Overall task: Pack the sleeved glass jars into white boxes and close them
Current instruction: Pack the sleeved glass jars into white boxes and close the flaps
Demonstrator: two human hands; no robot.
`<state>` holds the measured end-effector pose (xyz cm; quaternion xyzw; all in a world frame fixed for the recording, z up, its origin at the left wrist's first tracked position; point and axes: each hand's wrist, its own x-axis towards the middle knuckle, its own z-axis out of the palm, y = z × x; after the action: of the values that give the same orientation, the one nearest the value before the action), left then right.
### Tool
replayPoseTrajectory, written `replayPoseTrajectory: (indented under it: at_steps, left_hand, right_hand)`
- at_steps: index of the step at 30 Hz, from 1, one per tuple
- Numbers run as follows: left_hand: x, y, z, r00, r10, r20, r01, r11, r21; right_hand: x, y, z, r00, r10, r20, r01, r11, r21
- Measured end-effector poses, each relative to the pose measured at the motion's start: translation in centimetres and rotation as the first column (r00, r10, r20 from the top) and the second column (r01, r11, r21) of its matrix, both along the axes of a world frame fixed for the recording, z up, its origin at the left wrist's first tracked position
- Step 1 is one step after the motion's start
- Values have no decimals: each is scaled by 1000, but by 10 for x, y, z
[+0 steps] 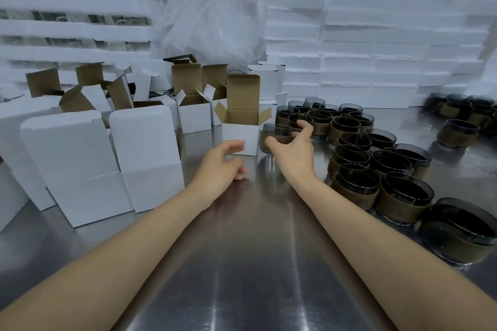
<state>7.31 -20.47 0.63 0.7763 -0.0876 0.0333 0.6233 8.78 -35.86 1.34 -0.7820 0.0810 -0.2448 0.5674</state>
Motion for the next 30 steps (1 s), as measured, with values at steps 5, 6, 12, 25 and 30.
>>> replayPoseTrajectory:
  at_steps: [5, 6, 12, 25, 30]
  left_hand:
    - [-2, 0, 1, 991, -119, 55, 117, 992, 35]
    - [-3, 0, 1, 988, -138, 65, 135, 990, 52]
    - [-5, -1, 2, 982, -147, 122, 152, 988, -32]
    - [-7, 3, 5, 978, -86, 192, 98, 994, -55]
    - [-8, 2, 4, 966, -124, 229, 139, 989, -52]
  right_hand:
    - [-3, 6, 1, 989, 76, 124, -79, 997, 25]
    - [-3, 6, 1, 985, 106, 133, -111, 993, 34]
    - [-8, 7, 3, 933, 307, 186, -313, 950, -1]
    - [-11, 7, 0, 866, 443, 233, -434, 896, -91]
    - [-12, 11, 3, 884, 320, 341, -287, 947, -145]
